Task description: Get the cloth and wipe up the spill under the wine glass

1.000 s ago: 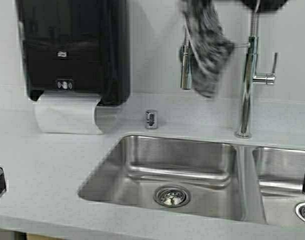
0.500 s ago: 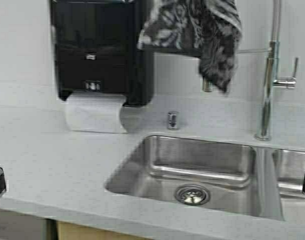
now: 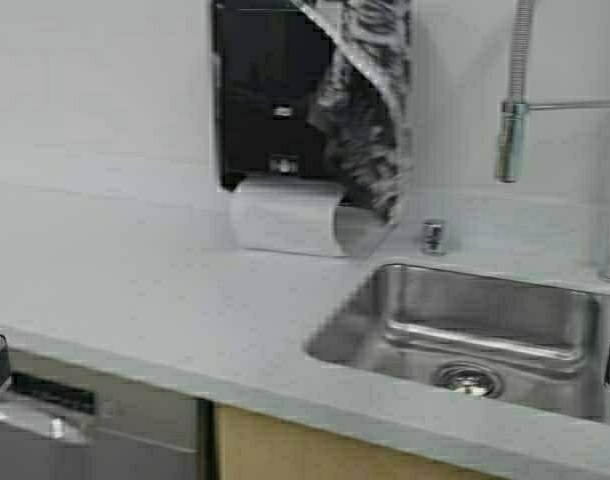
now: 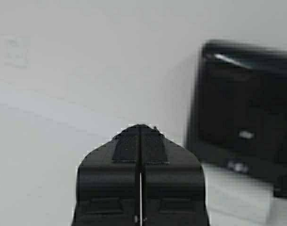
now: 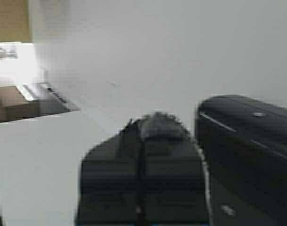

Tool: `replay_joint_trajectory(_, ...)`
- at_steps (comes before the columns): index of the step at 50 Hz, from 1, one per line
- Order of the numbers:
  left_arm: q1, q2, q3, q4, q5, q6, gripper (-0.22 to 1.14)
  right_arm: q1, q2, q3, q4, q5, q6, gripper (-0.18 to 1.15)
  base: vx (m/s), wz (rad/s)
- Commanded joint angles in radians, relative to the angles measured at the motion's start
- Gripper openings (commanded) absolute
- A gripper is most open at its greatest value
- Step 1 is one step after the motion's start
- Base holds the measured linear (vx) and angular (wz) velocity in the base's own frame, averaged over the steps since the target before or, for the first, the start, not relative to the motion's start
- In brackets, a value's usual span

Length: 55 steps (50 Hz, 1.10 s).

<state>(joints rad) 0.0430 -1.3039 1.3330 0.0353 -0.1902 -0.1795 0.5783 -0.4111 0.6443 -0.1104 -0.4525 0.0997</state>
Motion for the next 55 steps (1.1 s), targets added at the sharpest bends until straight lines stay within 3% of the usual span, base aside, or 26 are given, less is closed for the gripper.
replay_joint_trajectory(1,0.0,0.012,-0.018,0.0,-0.006,-0.005,0.02,0.003,-0.015,-0.028,0.003,-0.002,0.003,0.06,-0.14,0.35)
replay_joint_trajectory(24,0.0,0.003,-0.021,-0.002,-0.006,-0.026,0.02,0.005,0.015,-0.041,0.005,-0.002,-0.003,0.06,-0.12,0.39)
replay_joint_trajectory(55,0.0,-0.025,-0.017,-0.002,0.015,-0.032,0.02,0.005,-0.006,0.086,0.005,0.025,-0.002,0.06,-0.07,0.55)
